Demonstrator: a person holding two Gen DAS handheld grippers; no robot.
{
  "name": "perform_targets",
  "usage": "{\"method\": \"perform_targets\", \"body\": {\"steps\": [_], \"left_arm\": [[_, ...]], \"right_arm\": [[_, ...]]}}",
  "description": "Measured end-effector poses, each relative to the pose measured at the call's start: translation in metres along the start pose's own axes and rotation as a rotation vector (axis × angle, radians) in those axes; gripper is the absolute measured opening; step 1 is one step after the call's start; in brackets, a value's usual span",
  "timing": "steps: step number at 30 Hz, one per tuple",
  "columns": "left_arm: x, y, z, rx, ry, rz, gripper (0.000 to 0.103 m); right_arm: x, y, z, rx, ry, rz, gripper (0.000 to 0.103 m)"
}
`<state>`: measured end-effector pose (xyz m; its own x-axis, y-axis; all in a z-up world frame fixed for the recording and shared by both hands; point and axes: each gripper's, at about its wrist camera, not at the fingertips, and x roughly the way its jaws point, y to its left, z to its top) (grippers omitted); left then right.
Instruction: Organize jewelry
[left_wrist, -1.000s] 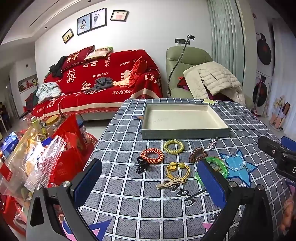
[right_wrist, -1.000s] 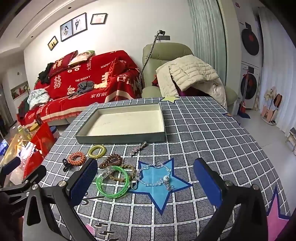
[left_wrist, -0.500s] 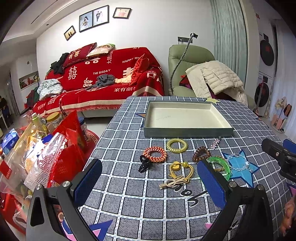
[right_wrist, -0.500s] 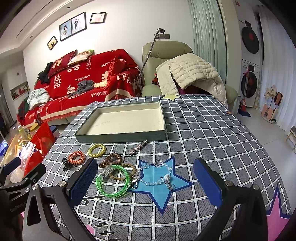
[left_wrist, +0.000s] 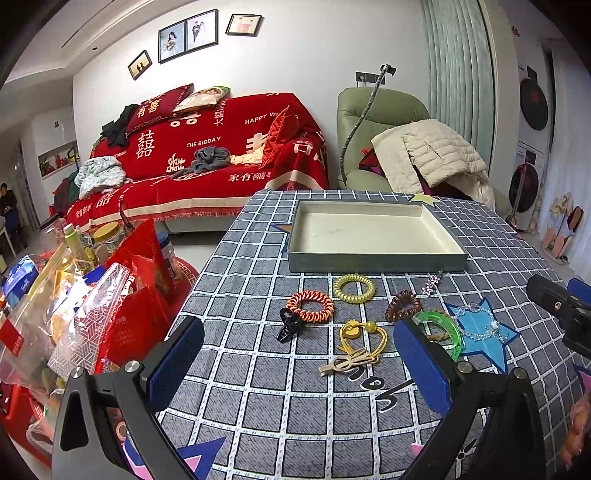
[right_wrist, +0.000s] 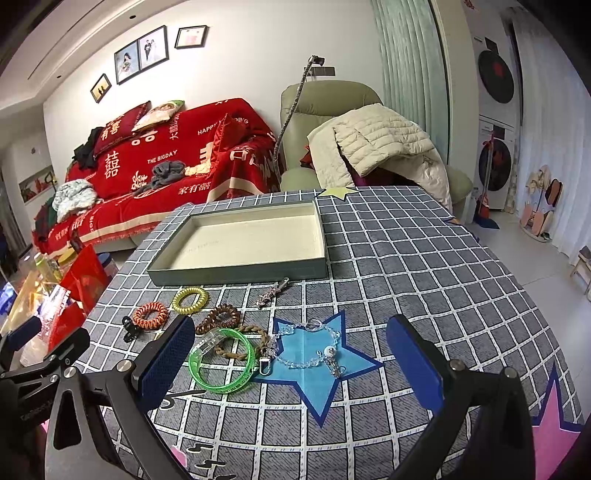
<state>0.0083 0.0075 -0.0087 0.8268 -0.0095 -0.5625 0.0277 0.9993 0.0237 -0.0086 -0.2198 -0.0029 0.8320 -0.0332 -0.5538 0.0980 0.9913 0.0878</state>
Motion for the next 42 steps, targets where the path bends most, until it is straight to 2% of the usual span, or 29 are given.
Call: {"method": "perform_targets", "body": {"steps": [42], "left_arm": [[0.0023,0.0003,-0.0015,-0.001,0.004,0.0,0.103]], "right_arm": [[-0.0024,-0.0018,0.0004,0.004,-0.001,0.002,0.103]]}}
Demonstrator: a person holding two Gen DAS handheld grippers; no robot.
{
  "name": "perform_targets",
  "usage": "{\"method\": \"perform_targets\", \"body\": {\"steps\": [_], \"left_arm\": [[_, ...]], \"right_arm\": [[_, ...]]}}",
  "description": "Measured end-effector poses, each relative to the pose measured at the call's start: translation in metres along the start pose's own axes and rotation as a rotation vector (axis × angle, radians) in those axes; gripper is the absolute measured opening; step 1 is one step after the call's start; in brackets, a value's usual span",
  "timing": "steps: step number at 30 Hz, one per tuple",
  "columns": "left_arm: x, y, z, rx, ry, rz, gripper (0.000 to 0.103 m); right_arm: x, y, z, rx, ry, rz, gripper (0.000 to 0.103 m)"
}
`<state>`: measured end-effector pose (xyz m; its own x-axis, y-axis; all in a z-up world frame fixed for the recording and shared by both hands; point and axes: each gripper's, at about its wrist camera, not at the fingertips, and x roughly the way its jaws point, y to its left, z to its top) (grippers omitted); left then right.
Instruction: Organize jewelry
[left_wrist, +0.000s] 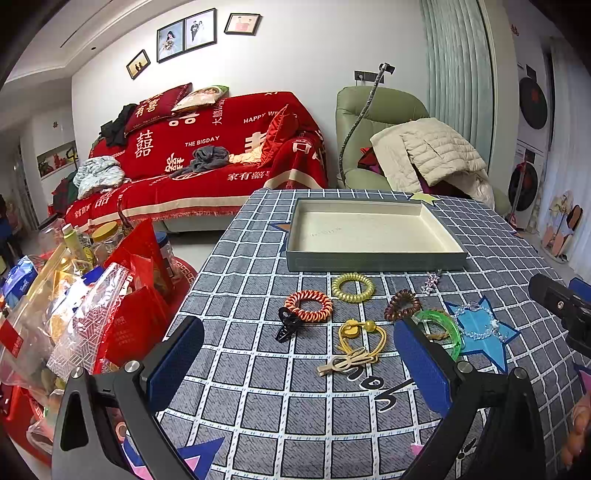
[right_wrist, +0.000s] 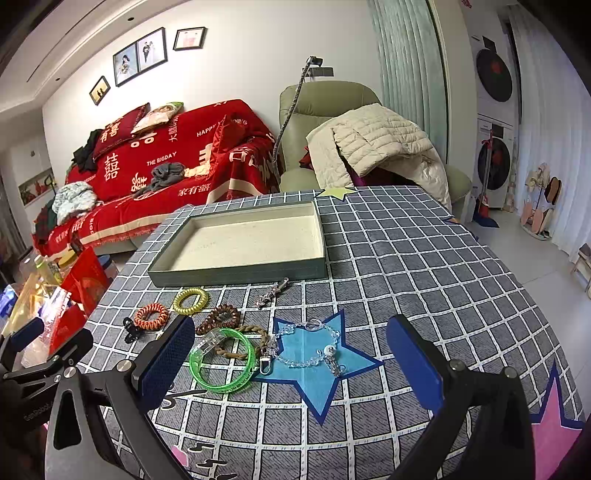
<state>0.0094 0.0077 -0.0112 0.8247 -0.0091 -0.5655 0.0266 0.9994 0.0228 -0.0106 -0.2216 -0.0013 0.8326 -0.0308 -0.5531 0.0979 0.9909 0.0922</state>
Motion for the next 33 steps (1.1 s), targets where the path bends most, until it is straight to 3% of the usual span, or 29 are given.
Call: {"method": "perform_targets", "body": {"steps": [33], "left_arm": [[0.0031,-0.0043,0.0004,0.005,0.007,-0.008,0.103]], "right_arm": [[0.0001,-0.0002,-0.0002,0.002,0.0,0.001,0.103]]}}
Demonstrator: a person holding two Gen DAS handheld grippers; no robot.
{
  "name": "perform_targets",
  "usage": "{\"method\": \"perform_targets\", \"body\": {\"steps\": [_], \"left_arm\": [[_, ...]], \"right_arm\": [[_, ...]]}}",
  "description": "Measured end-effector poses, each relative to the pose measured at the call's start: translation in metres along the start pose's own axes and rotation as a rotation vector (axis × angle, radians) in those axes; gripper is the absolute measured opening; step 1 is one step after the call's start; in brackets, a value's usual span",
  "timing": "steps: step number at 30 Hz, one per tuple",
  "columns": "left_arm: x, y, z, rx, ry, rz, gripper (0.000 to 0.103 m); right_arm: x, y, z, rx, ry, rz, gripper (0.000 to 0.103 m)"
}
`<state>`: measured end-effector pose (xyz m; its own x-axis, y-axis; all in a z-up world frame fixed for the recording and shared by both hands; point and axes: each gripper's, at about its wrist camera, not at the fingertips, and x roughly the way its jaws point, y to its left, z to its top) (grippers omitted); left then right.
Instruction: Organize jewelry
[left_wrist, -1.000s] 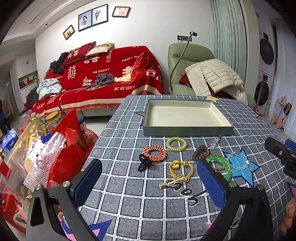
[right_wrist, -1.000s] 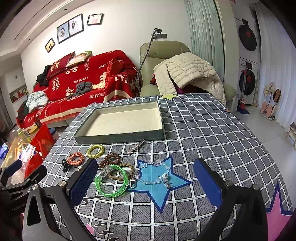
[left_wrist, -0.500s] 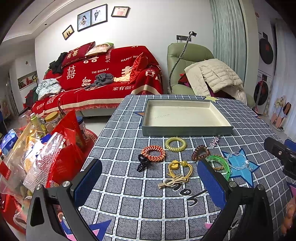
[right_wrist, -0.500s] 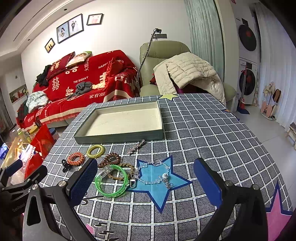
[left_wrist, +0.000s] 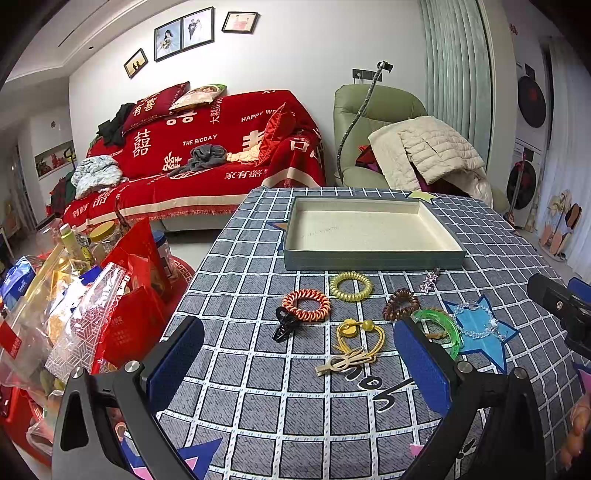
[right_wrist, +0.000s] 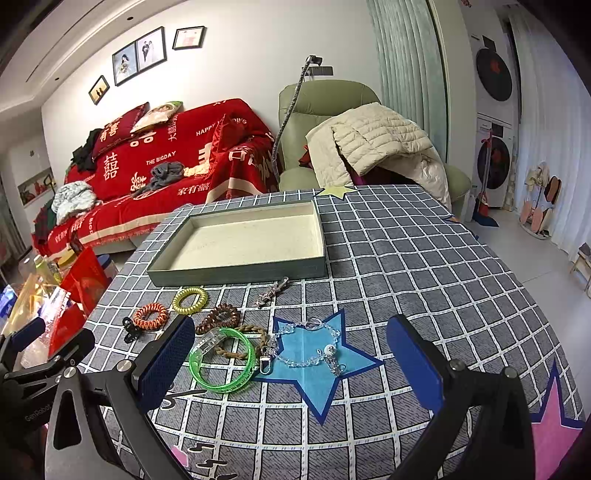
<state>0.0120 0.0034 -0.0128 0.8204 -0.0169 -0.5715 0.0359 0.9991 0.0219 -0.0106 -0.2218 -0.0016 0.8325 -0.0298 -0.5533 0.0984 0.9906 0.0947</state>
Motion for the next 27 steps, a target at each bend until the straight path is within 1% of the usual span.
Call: {"method": "perform_targets", "body": {"steps": [19,27], "left_arm": [[0.004,0.003,-0.002,0.0,0.01,-0.004,0.103],[0.014,0.008,-0.003,0.012,0.047,-0.004,0.103]], "right_arm": [[0.001,0.0,0.0,0.002,0.004,0.001,0.103],[0.003,0.001,-0.004,-0.001,0.02,0.004,0.103]]}}
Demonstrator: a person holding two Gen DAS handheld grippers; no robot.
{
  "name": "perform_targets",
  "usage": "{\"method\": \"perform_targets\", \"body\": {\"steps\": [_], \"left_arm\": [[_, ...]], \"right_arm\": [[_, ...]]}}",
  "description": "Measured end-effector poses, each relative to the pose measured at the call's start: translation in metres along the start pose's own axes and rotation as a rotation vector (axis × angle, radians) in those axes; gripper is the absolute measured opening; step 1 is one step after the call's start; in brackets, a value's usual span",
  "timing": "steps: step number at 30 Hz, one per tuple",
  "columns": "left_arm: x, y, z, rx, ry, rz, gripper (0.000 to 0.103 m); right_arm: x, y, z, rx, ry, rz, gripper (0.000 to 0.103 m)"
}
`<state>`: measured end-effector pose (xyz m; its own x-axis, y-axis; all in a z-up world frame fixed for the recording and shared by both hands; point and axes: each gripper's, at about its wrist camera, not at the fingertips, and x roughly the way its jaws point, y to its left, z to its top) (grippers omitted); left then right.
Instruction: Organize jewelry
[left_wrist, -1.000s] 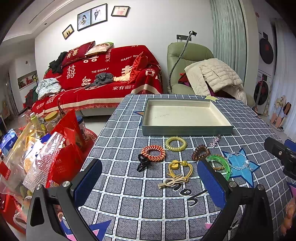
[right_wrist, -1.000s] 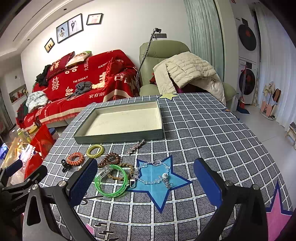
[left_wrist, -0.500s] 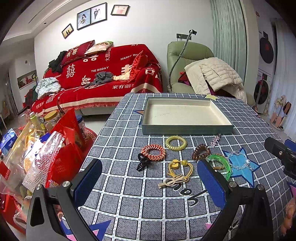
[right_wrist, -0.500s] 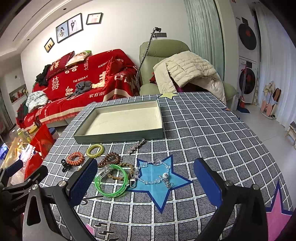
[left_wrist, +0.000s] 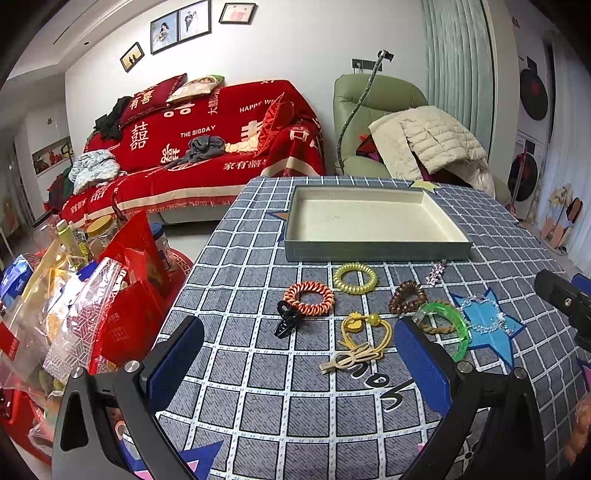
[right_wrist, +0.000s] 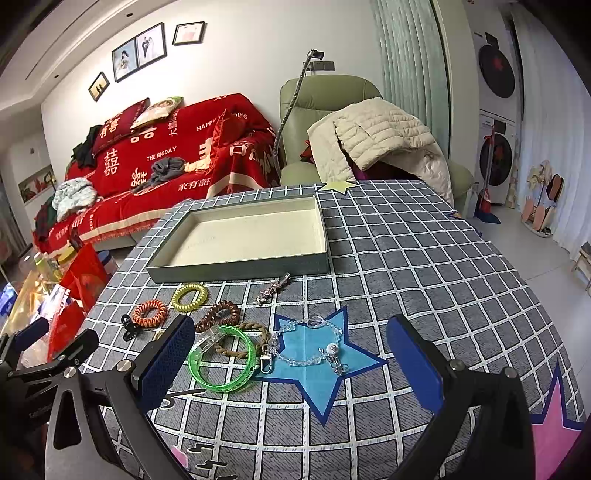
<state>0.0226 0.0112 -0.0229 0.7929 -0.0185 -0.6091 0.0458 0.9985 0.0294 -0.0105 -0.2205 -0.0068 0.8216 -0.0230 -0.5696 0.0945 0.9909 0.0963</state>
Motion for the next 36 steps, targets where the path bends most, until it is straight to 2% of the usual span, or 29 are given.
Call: {"method": "perform_targets", "body": {"steps": [4,8,12,15,25,28,31,33,36], "left_arm": [[0.015,0.005,0.006,0.009,0.05,-0.017,0.103],[0.037,0.017,0.018,-0.004,0.112,-0.088,0.103],[0.062,0.026,0.035,0.015,0.148,-0.113,0.103],[0.084,0.031,0.048,0.045,0.17,-0.108,0.103],[0.146,0.018,0.063,0.199,0.296,-0.221,0.102],[0.158,0.014,0.061,0.226,0.331,-0.25,0.093],[0.164,0.012,0.059,0.243,0.355,-0.264,0.092],[0.167,0.011,0.058,0.257,0.365,-0.269,0.092],[0.169,0.009,0.057,0.273,0.376,-0.301,0.087]], "right_arm": [[0.011,-0.002,0.0,0.007,0.031,0.001,0.103],[0.023,-0.008,0.009,0.021,0.086,0.005,0.103],[0.04,-0.015,0.021,0.04,0.148,0.02,0.103],[0.06,-0.018,0.031,0.071,0.203,0.048,0.103],[0.137,-0.013,0.051,0.145,0.357,0.063,0.102],[0.16,-0.007,0.051,0.147,0.393,0.049,0.093],[0.183,-0.002,0.049,0.157,0.436,0.035,0.085],[0.194,-0.002,0.047,0.167,0.459,0.026,0.074],[0.202,0.005,0.046,0.137,0.447,-0.013,0.07]]}}
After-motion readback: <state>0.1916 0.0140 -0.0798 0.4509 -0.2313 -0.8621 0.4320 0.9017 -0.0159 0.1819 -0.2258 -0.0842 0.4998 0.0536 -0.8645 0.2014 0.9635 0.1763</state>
